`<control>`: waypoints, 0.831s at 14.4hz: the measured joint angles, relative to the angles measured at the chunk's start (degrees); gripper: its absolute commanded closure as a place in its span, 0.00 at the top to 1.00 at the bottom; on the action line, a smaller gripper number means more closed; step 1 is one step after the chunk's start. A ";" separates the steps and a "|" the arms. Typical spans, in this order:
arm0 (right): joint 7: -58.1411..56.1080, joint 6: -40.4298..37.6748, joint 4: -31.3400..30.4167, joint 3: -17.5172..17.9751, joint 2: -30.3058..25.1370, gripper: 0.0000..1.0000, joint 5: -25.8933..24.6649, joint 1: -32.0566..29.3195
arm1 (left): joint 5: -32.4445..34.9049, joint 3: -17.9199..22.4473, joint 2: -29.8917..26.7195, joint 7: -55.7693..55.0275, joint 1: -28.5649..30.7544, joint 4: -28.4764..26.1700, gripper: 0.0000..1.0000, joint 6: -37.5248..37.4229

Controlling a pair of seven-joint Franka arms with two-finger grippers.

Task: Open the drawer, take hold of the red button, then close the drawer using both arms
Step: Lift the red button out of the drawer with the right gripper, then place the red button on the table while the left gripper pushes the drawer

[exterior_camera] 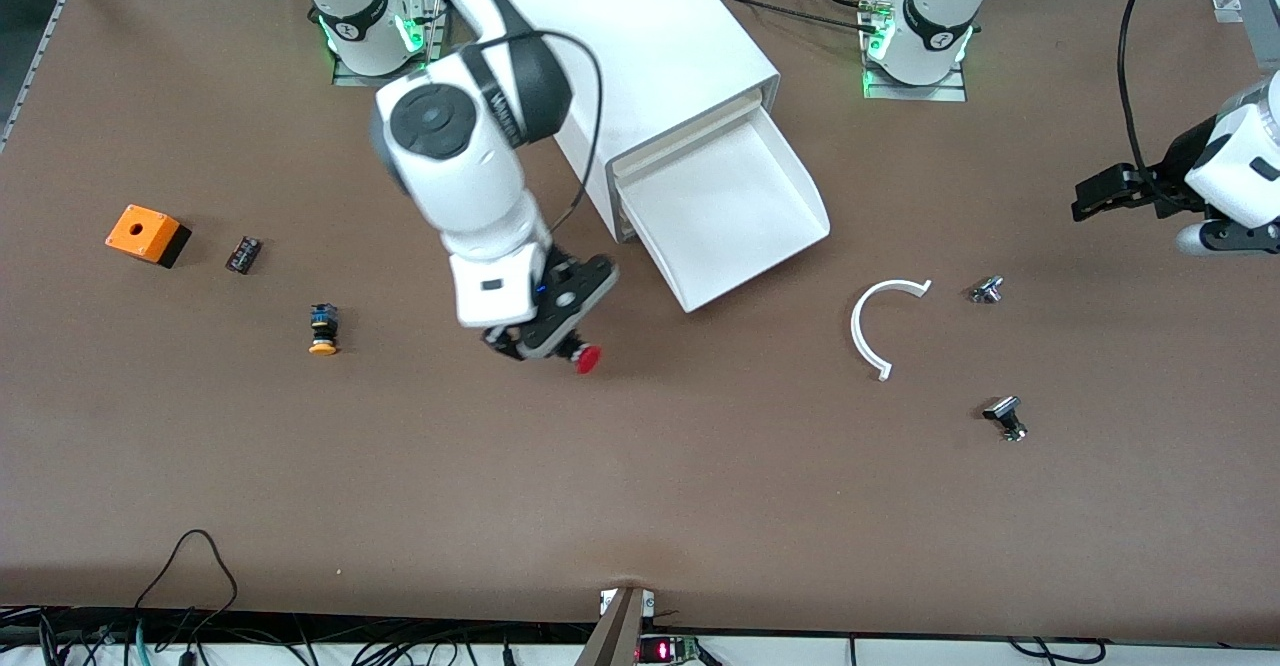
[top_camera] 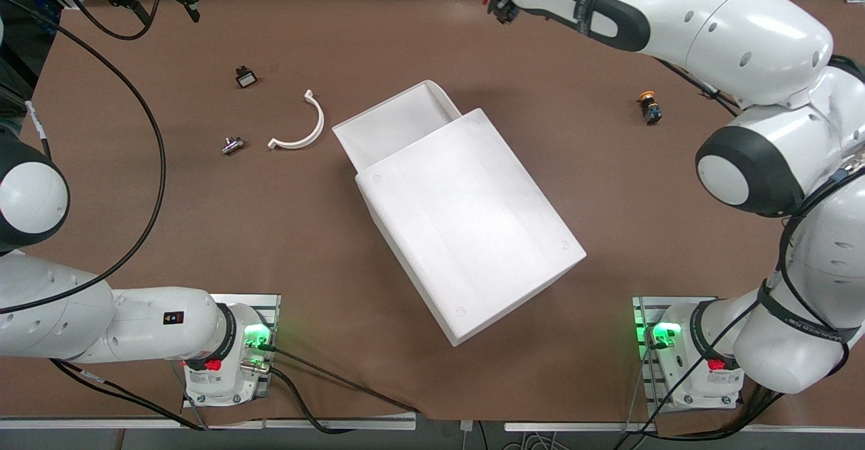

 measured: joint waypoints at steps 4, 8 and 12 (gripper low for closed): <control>12.18 -4.89 -8.28 -0.07 -1.34 0.27 0.13 -4.46 | 0.00 -0.12 4.01 0.01 -0.31 0.00 1.00 -0.80; 20.42 -3.68 -16.12 -0.52 -1.31 0.30 0.13 -5.41 | -0.03 -1.01 7.06 -1.26 -0.32 0.21 1.00 -0.83; 21.38 -2.50 -19.15 -1.02 -0.96 0.29 0.11 -8.18 | -0.27 -5.60 7.97 -14.48 -0.58 -0.19 1.00 1.07</control>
